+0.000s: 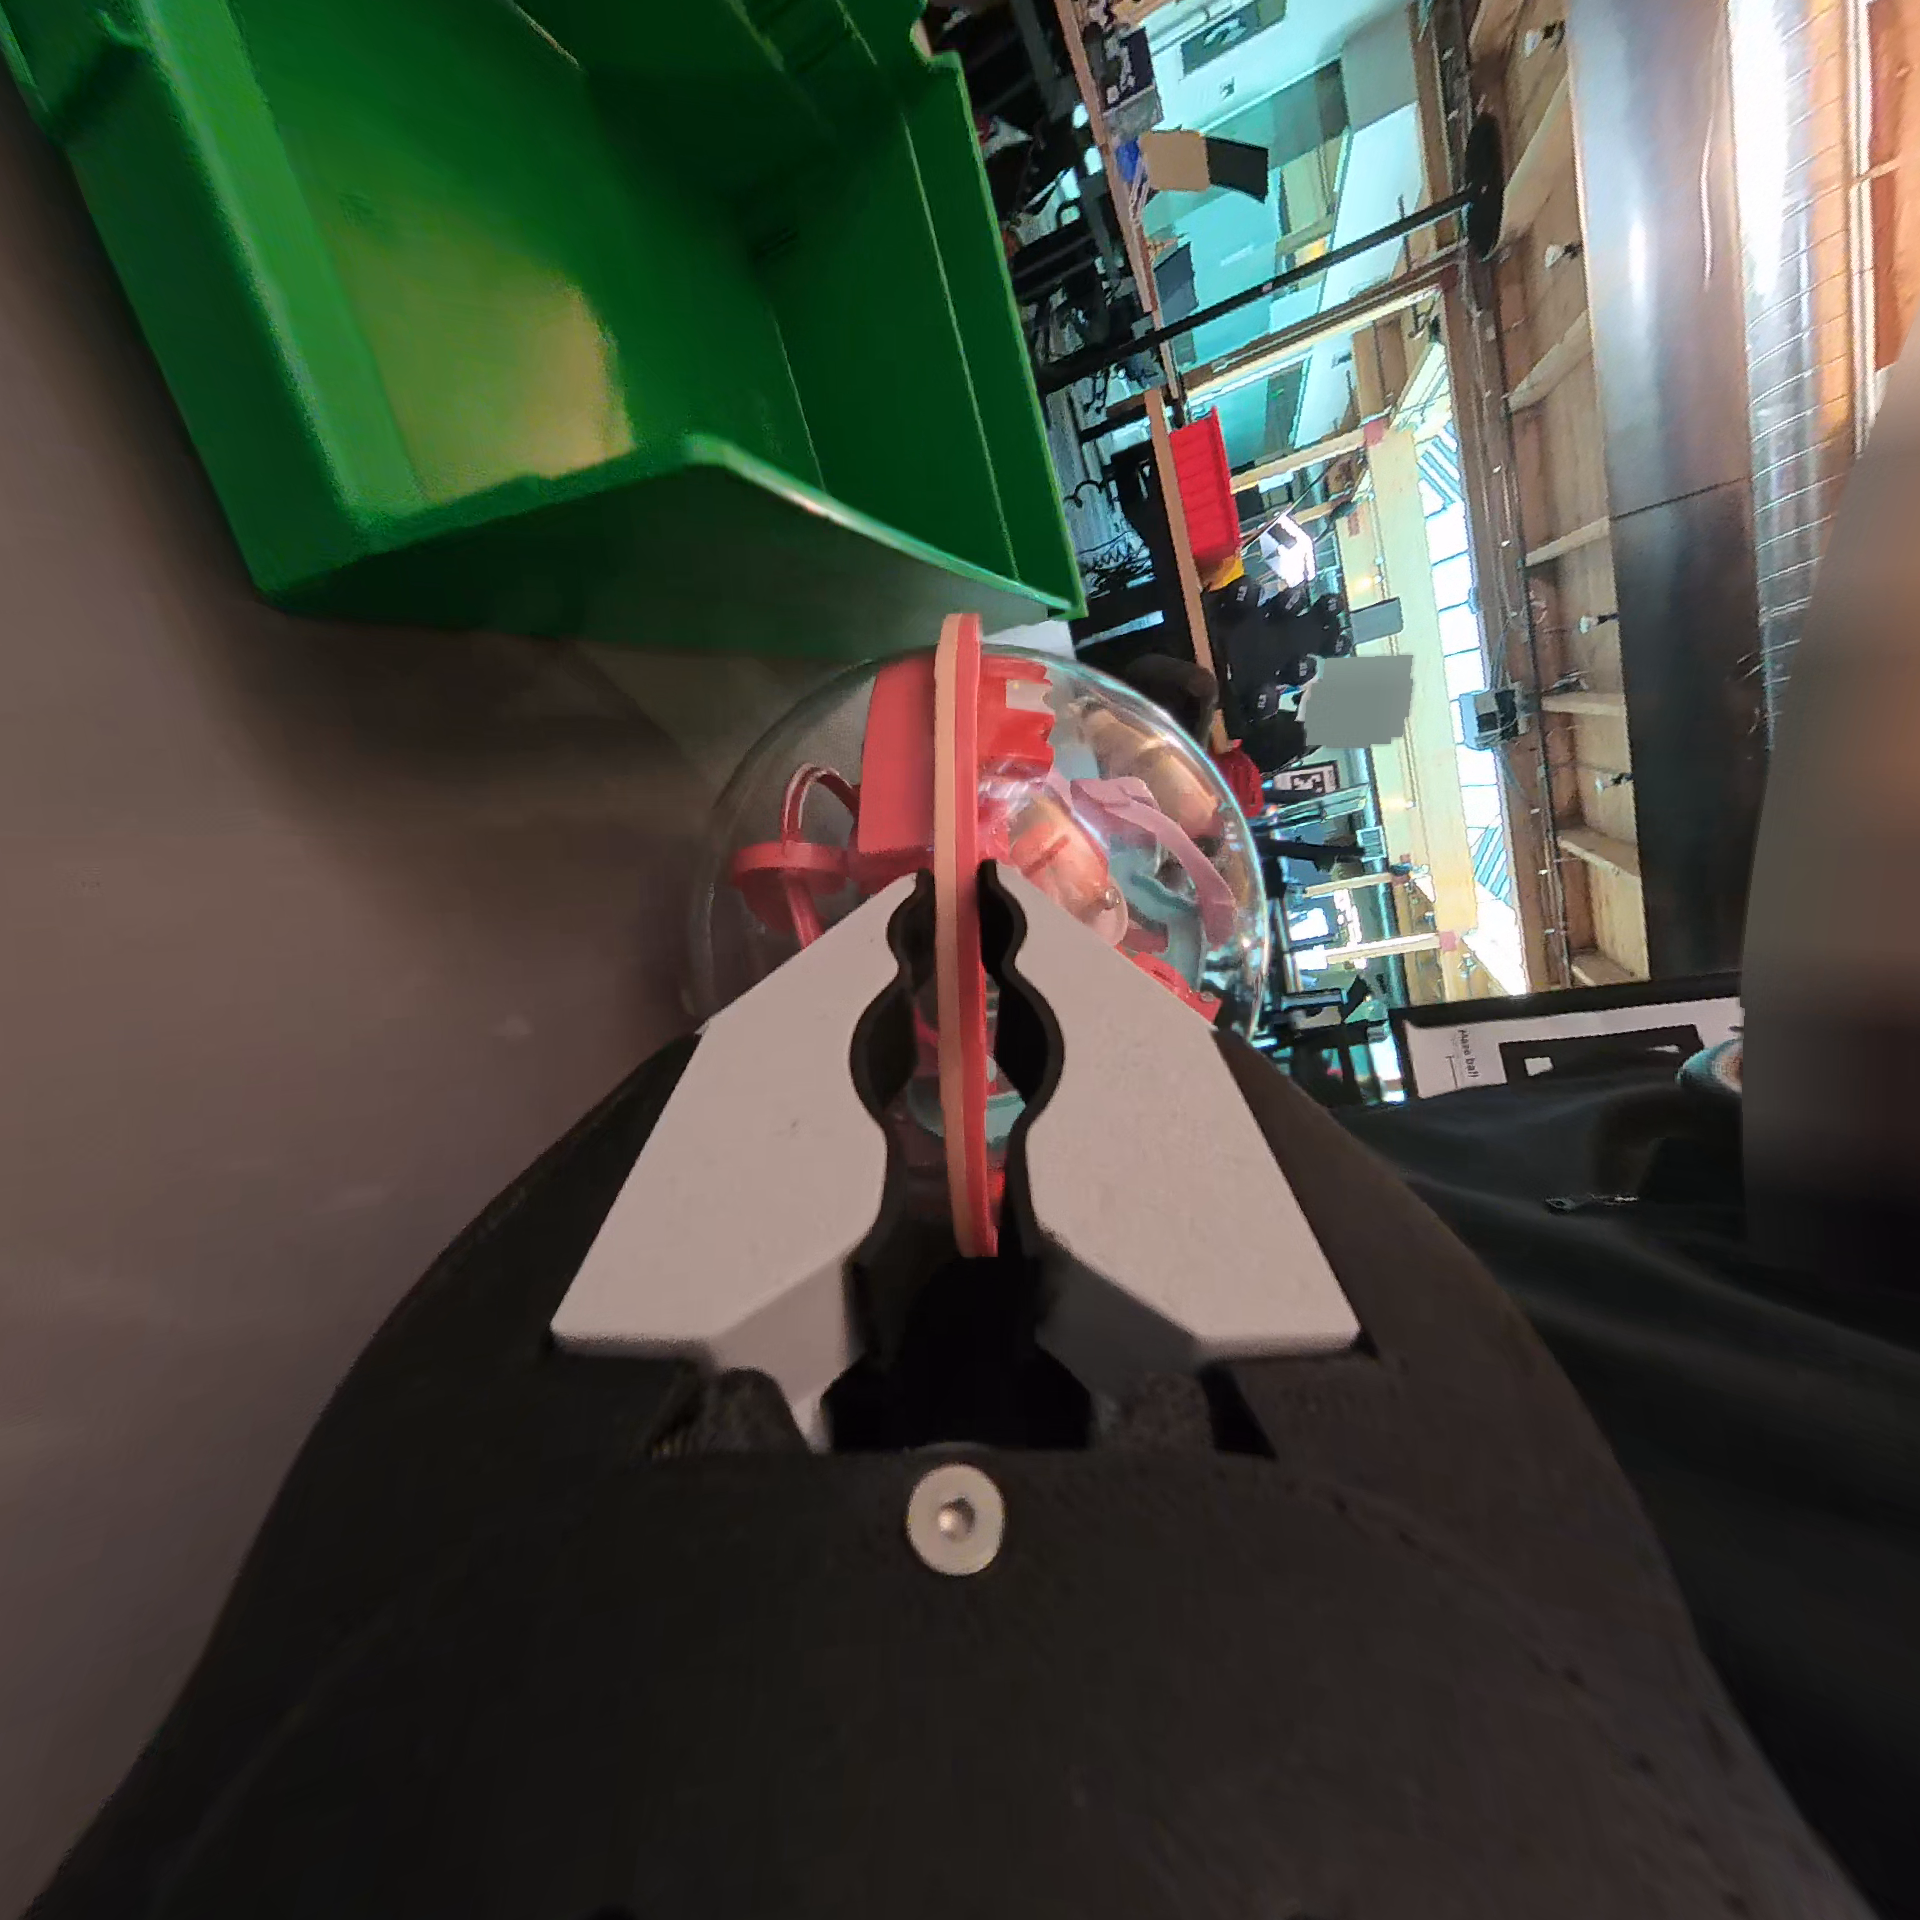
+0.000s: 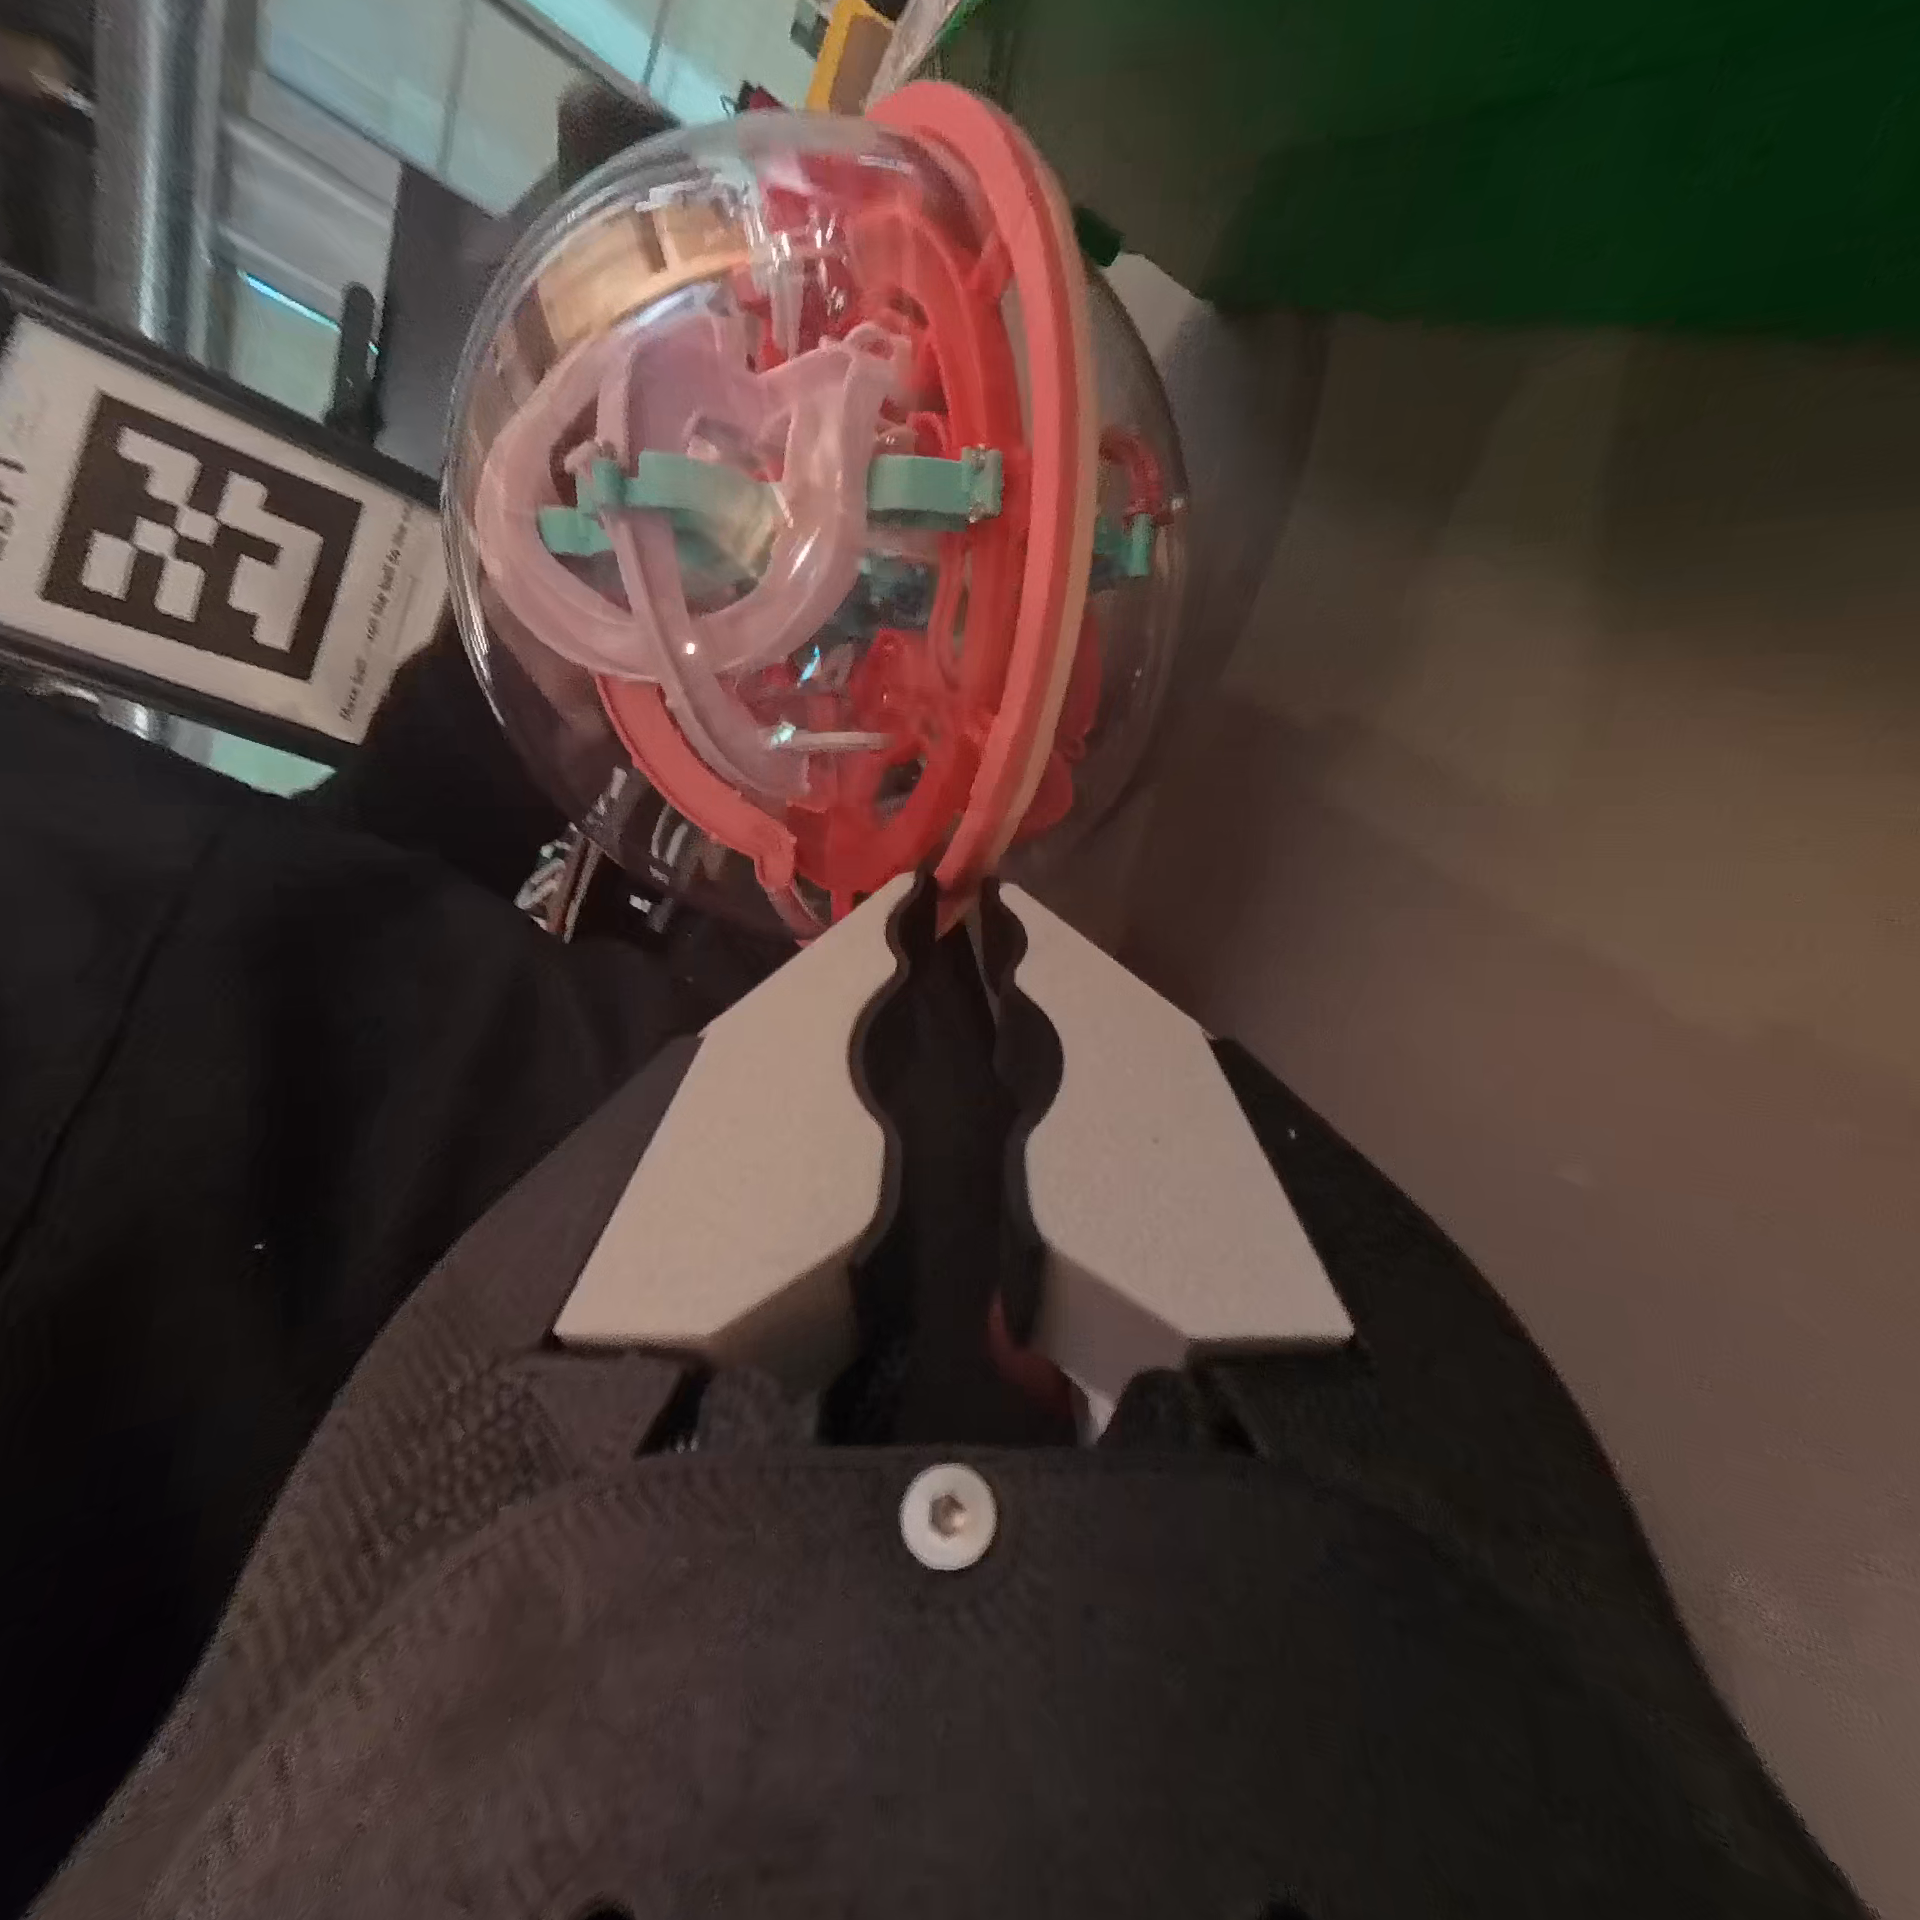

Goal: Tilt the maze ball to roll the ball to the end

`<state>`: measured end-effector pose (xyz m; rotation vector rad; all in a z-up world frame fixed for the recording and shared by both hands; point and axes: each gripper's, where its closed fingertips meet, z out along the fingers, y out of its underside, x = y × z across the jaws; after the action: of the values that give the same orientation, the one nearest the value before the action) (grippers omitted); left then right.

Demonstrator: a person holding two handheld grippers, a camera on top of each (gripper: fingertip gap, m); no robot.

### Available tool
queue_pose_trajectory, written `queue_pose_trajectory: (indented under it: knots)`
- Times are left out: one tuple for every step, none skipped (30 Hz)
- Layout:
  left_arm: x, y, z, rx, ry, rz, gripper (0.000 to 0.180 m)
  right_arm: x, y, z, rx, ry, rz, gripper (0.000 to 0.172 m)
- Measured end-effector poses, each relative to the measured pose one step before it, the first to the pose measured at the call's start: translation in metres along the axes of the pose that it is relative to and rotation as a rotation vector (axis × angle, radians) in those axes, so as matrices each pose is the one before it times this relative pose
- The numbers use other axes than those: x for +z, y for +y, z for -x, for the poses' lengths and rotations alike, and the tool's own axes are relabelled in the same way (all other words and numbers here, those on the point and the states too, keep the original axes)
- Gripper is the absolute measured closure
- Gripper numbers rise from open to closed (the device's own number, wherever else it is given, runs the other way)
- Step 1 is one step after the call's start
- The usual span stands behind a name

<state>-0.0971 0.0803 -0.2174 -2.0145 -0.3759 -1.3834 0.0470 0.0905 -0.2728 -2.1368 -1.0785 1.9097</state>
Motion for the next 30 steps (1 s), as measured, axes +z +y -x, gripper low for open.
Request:
queue_pose_trajectory:
  knots:
    - [0.00111, -0.00250, 0.00039, 0.0059, -0.0072, 0.0069, 0.174, 0.00151, 0.00175, 0.00073, -0.0190, 0.0076, 0.0144, 0.165]
    - [0.00153, -0.00245, -0.00006, 0.0020, -0.0025, 0.0056, 0.174, 0.00146, 0.00190, 0.00061, -0.0165, 0.0065, 0.0145, 0.165]
    - [0.00185, -0.00218, -0.00016, 0.0024, -0.0036, 0.0064, 0.174, 0.00108, 0.00171, 0.00043, -0.0123, 0.0061, 0.0125, 0.165]
    - [0.00192, -0.00150, -0.00026, 0.0059, -0.0050, 0.0093, 0.173, 0.00052, 0.00131, 0.00028, -0.0072, 0.0038, 0.0101, 0.165]
    - [0.00195, -0.00128, -0.00062, 0.0079, -0.0040, 0.0113, 0.174, -0.00007, 0.00077, -0.00030, -0.0059, 0.0052, 0.0059, 0.165]
    - [0.00191, -0.00142, -0.00044, 0.0086, -0.0051, 0.0095, 0.174, -0.00029, 0.00065, -0.00047, 0.0009, 0.0022, 0.0028, 0.164]
    - [0.00195, -0.00122, -0.00066, 0.0086, -0.0021, 0.0089, 0.174, 0.00009, 0.00121, 0.00001, 0.0025, -0.0030, 0.0062, 0.164]
    - [0.00203, -0.00068, -0.00114, 0.0112, 0.0015, 0.0116, 0.174, 0.00036, 0.00226, 0.00045, -0.0015, -0.0057, 0.0146, 0.164]
    - [0.00196, -0.00081, -0.00079, 0.0150, -0.0012, 0.0104, 0.174, 0.00005, 0.00176, 0.00027, -0.0062, -0.0016, 0.0141, 0.164]
    - [0.00151, -0.00097, -0.00056, 0.0123, -0.0032, 0.0088, 0.174, -0.00018, 0.00076, -0.00057, -0.0130, 0.0062, 0.0090, 0.163]
    - [0.00112, -0.00110, 0.00031, 0.0078, -0.0049, 0.0048, 0.174, -0.00034, 0.00001, -0.00039, -0.0116, 0.0061, 0.0056, 0.163]
    - [0.00075, -0.00111, 0.00111, 0.0020, -0.0048, 0.0009, 0.174, -0.00041, -0.00056, -0.00002, -0.0056, 0.0010, 0.0013, 0.163]
    - [0.00015, -0.00073, 0.00106, -0.0009, 0.0009, -0.0018, 0.174, -0.00031, -0.00083, 0.00032, -0.0020, -0.0032, -0.0028, 0.163]
    - [-0.00012, -0.00057, 0.00099, -0.0017, 0.0043, -0.0051, 0.174, -0.00025, -0.00085, 0.00018, -0.0010, -0.0039, -0.0057, 0.163]
    - [-0.00047, 0.00020, 0.00138, -0.0028, 0.0056, -0.0057, 0.174, -0.00044, -0.00066, 0.00062, 0.0006, -0.0051, -0.0051, 0.164]
    - [-0.00097, 0.00055, 0.00219, -0.0047, 0.0060, -0.0090, 0.174, -0.00088, -0.00097, 0.00116, -0.0049, -0.0056, -0.0062, 0.164]
    - [-0.00125, 0.00000, 0.00166, -0.0067, 0.0123, -0.0179, 0.174, -0.00133, -0.00189, 0.00064, -0.0035, -0.0009, -0.0106, 0.165]
    - [-0.00108, -0.00009, 0.00134, -0.0148, 0.0146, -0.0210, 0.174, -0.00165, -0.00233, 0.00054, -0.0043, -0.0011, -0.0132, 0.170]
    - [-0.00091, 0.00041, 0.00101, -0.0142, 0.0125, -0.0157, 0.174, -0.00174, -0.00260, -0.00020, -0.0044, 0.0033, -0.0127, 0.172]
    - [-0.00063, 0.00014, 0.00124, -0.0046, 0.0047, -0.0125, 0.174, -0.00120, -0.00204, -0.00038, -0.0030, 0.0045, -0.0087, 0.172]
    - [-0.00020, -0.00001, 0.00042, -0.0010, 0.0051, -0.0093, 0.174, -0.00062, -0.00137, -0.00027, -0.0014, 0.0013, -0.0040, 0.172]
    - [-0.00008, -0.00017, 0.00029, -0.0021, 0.0030, -0.0075, 0.174, 0.00002, -0.00034, 0.00002, -0.0015, -0.0018, 0.0017, 0.172]
    - [-0.00027, -0.00028, 0.00068, -0.0020, -0.0007, -0.0051, 0.174, 0.00008, -0.00042, 0.00028, -0.0006, -0.0022, -0.0006, 0.172]
    - [-0.00031, -0.00012, 0.00044, 0.0004, -0.0003, -0.0017, 0.174, 0.00023, -0.00039, 0.00032, -0.0014, -0.0009, -0.0013, 0.172]
    - [-0.00015, -0.00005, 0.00011, 0.0035, 0.0005, -0.0002, 0.174, 0.00007, -0.00013, 0.00022, -0.0029, 0.0006, -0.0007, 0.172]
    - [-0.00002, 0.00009, -0.00024, 0.0066, 0.0023, -0.0004, 0.174, -0.00003, -0.00019, -0.00019, -0.0036, 0.0032, -0.0018, 0.172]
    - [0.00010, 0.00006, -0.00025, 0.0050, 0.0060, -0.0032, 0.174, -0.00025, -0.00025, -0.00033, -0.0007, 0.0028, -0.0031, 0.172]
    - [-0.00012, 0.00003, -0.00008, -0.0023, 0.0090, -0.0071, 0.174, -0.00007, -0.00007, -0.00026, 0.0014, 0.0006, -0.0039, 0.172]
    - [-0.00030, -0.00004, -0.00005, -0.0044, 0.0098, -0.0091, 0.174, -0.00001, -0.00013, 0.00014, 0.0003, -0.0013, -0.0052, 0.172]
    - [-0.00039, 0.00014, 0.00014, 0.0019, 0.0088, -0.0088, 0.174, 0.00005, -0.00021, 0.00046, -0.0014, -0.0024, -0.0058, 0.172]
